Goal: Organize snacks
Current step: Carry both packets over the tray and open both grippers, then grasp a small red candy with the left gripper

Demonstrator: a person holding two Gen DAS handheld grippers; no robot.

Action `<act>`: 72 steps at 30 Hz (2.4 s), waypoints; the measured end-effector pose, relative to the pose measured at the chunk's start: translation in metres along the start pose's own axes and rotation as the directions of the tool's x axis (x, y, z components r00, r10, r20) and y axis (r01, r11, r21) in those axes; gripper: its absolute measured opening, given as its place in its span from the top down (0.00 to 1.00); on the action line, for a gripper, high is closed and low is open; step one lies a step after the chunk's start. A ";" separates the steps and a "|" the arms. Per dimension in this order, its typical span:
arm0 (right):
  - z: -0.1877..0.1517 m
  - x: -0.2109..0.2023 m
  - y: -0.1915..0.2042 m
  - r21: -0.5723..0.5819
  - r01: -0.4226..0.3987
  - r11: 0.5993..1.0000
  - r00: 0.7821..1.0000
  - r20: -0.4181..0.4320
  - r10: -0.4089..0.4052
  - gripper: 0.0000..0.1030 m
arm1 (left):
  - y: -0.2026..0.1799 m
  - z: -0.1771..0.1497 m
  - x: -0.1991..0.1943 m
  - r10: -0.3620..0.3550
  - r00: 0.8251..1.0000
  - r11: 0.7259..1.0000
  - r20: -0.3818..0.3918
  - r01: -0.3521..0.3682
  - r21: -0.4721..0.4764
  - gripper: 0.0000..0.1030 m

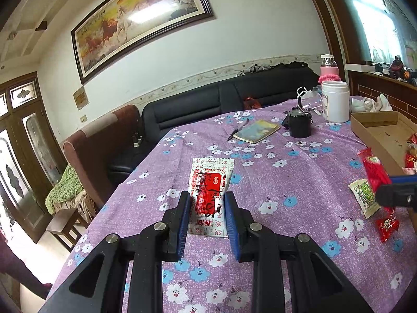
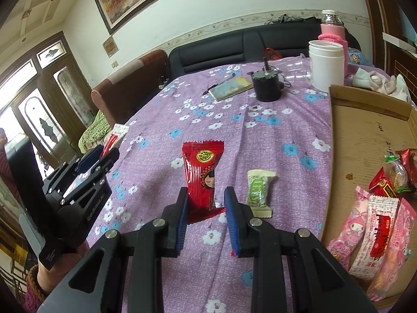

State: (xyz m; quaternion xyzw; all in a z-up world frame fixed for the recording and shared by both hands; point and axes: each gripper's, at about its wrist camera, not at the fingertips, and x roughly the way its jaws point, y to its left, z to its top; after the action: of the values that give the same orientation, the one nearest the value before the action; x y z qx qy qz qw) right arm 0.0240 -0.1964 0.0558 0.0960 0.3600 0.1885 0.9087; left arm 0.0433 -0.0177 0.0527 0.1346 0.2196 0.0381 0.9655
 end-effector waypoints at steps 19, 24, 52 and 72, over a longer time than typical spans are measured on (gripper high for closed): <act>0.035 -0.064 -0.120 0.280 0.167 0.945 0.968 0.134 -0.210 0.75 | -0.001 0.011 -0.003 -0.159 0.987 0.982 -0.037 0.154 -0.109 0.73; 0.039 -0.086 -0.161 0.340 0.231 0.912 0.950 0.125 -0.287 0.75 | -0.029 0.031 -0.020 -0.297 0.953 0.950 -0.065 0.288 -0.120 0.73; 0.037 -0.085 -0.186 0.365 0.347 0.864 0.915 0.071 -0.398 0.66 | -0.234 0.068 -0.048 -0.660 0.722 0.749 -0.207 0.651 -0.120 0.51; 0.041 -0.086 -0.157 0.296 0.311 0.903 0.923 0.130 -0.361 0.66 | -0.118 0.023 0.005 -0.632 0.711 0.775 -0.309 0.571 -0.271 0.51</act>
State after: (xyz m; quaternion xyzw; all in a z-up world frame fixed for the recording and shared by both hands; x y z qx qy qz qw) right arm 0.0376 -0.3762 0.0897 0.1719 0.3089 -0.0321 0.9349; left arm 0.0597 -0.1365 0.0381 -0.0302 0.4319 -0.2368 0.8698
